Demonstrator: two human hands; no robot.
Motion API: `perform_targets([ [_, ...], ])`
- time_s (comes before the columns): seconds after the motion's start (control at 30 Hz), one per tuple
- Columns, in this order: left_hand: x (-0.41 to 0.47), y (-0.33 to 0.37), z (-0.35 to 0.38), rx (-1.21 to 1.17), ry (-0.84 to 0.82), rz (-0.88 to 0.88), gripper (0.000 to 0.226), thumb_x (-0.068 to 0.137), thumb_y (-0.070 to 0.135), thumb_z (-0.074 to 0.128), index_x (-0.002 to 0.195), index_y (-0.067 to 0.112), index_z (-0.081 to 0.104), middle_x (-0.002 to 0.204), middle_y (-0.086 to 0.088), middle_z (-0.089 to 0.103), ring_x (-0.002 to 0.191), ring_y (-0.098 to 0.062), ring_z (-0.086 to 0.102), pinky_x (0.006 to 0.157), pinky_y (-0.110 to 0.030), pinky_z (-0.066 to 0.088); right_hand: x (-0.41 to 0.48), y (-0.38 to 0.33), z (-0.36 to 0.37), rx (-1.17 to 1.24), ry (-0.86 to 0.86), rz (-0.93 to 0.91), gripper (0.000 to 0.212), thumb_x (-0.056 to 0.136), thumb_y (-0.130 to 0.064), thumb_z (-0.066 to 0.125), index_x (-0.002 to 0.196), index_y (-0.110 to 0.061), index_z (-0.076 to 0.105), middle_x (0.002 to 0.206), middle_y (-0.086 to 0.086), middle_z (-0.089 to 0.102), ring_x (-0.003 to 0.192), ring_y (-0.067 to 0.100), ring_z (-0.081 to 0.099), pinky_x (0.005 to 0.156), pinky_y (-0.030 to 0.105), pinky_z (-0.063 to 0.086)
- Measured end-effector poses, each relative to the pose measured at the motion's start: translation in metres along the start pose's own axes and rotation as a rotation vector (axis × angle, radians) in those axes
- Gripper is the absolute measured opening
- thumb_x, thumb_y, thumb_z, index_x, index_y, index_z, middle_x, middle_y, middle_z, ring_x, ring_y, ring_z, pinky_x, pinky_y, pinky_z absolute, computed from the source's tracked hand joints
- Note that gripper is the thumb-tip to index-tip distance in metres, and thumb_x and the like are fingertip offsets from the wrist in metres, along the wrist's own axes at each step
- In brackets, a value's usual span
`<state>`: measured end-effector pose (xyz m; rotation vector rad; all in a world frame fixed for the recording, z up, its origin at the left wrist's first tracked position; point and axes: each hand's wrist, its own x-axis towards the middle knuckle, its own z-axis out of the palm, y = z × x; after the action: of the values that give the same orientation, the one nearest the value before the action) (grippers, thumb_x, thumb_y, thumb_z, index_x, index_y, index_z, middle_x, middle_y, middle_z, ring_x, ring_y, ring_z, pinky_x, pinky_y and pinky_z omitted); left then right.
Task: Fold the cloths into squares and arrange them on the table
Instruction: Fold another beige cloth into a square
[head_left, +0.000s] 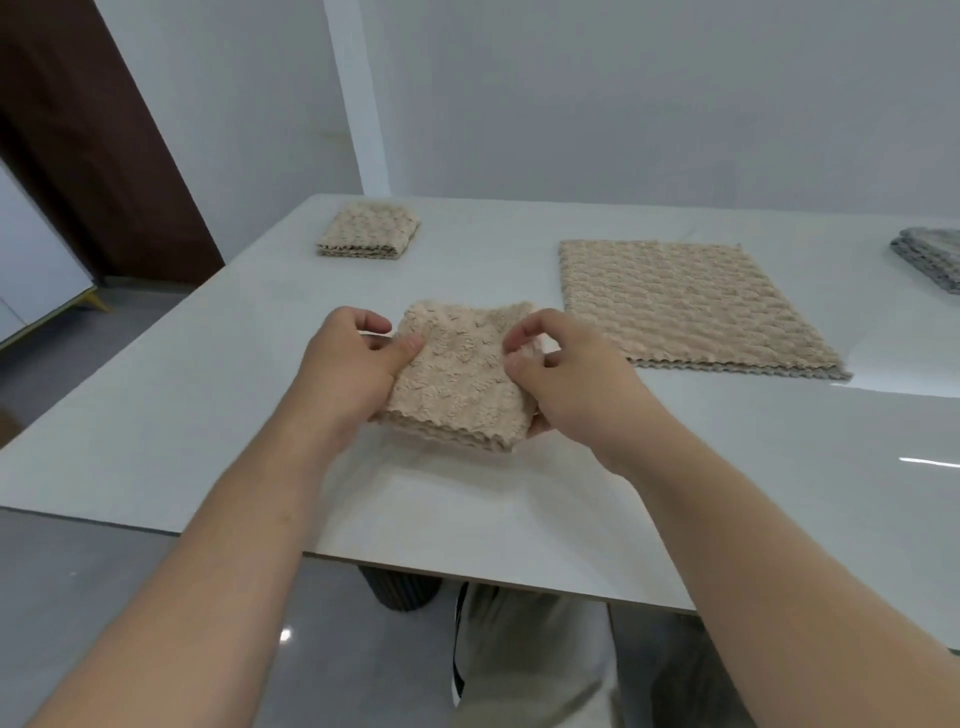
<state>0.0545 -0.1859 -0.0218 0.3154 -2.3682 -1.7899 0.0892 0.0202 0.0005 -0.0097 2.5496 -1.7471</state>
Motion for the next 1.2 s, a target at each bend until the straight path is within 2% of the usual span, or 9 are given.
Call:
perform_targets([
  [0.13,0.037,-0.016,-0.056,0.158,0.11,0.03,0.019,0.093,0.029,0.072,0.091,0.027,0.053,0.103,-0.005,0.07,0.061,-0.017,0.055,0.053,-0.029,0.042,0.042,-0.02,0.065,0.028,-0.121,0.004,0.011,0.095,-0.014,0.06,0.104,-0.016,0.066,0.115,0.012,0.062,0.07,0.025,0.072,0.055,0.039,0.062],
  [0.33,0.068,-0.038,-0.11,0.357,0.188,0.041,0.006,0.098,0.022,0.062,0.103,0.02,0.058,0.101,-0.005,0.068,0.063,-0.015,0.053,0.047,-0.026,0.036,0.074,-0.031,0.136,-0.132,-0.186,-0.07,0.017,0.094,-0.02,0.058,0.11,-0.018,0.063,0.09,0.005,0.067,0.072,0.03,0.073,0.069,0.047,0.062],
  [0.43,0.078,-0.046,-0.122,0.414,0.2,0.067,0.003,0.099,0.019,0.06,0.102,0.018,0.059,0.095,-0.006,0.067,0.061,-0.017,0.053,0.049,-0.028,0.037,0.087,-0.032,0.155,-0.161,-0.185,-0.092,0.02,0.095,-0.022,0.057,0.113,-0.018,0.063,0.091,0.004,0.068,0.074,0.028,0.072,0.075,0.045,0.061],
  [0.5,0.083,-0.05,-0.127,0.446,0.199,0.086,0.003,0.098,0.017,0.06,0.102,0.016,0.06,0.092,-0.006,0.066,0.061,-0.016,0.054,0.051,-0.028,0.039,0.094,-0.032,0.165,-0.2,-0.186,-0.109,0.022,0.097,-0.025,0.055,0.116,-0.019,0.062,0.096,0.003,0.068,0.077,0.022,0.068,0.074,0.035,0.058],
  [0.6,0.088,-0.056,-0.132,0.499,0.192,0.097,0.002,0.098,0.017,0.06,0.099,0.018,0.06,0.087,-0.003,0.066,0.064,-0.017,0.057,0.054,-0.028,0.041,0.099,-0.03,0.174,-0.309,-0.173,-0.157,0.026,0.098,-0.028,0.053,0.121,-0.021,0.062,0.103,-0.002,0.063,0.09,0.017,0.059,0.076,0.024,0.043],
  [0.73,0.09,-0.064,-0.136,0.737,0.197,0.161,0.004,0.094,0.026,0.066,0.093,0.024,0.063,0.094,0.002,0.066,0.086,-0.021,0.058,0.071,-0.032,0.041,0.098,-0.026,0.182,-0.499,-0.179,-0.221,0.025,0.099,-0.033,0.046,0.116,-0.024,0.061,0.109,0.004,0.065,0.096,0.025,0.062,0.084,0.038,0.053],
  [0.87,0.077,-0.055,-0.13,0.95,0.291,0.315,0.008,0.096,0.027,0.06,0.095,0.024,0.068,0.109,-0.002,0.061,0.103,-0.026,0.057,0.078,-0.041,0.049,0.094,-0.031,0.176,-0.561,-0.102,-0.238,0.033,0.101,-0.042,0.041,0.122,-0.027,0.062,0.121,0.005,0.047,0.092,0.029,0.062,0.085,0.042,0.054],
  [1.03,0.055,-0.045,-0.111,1.035,0.174,0.313,0.019,0.094,0.019,0.054,0.099,0.024,0.072,0.103,-0.002,0.07,0.098,-0.027,0.061,0.074,-0.035,0.048,0.089,-0.027,0.167,-0.639,-0.162,-0.236,0.038,0.099,-0.045,0.042,0.128,-0.029,0.061,0.126,0.007,0.046,0.103,0.029,0.061,0.092,0.044,0.051],
  [1.2,0.025,-0.015,-0.082,1.102,0.166,0.297,0.022,0.091,0.011,0.053,0.107,0.014,0.069,0.103,-0.008,0.07,0.1,-0.032,0.061,0.077,-0.042,0.053,0.086,-0.023,0.123,-0.574,-0.047,-0.259,0.038,0.102,-0.046,0.043,0.134,-0.033,0.057,0.128,0.002,0.048,0.092,0.022,0.063,0.088,0.041,0.053],
])
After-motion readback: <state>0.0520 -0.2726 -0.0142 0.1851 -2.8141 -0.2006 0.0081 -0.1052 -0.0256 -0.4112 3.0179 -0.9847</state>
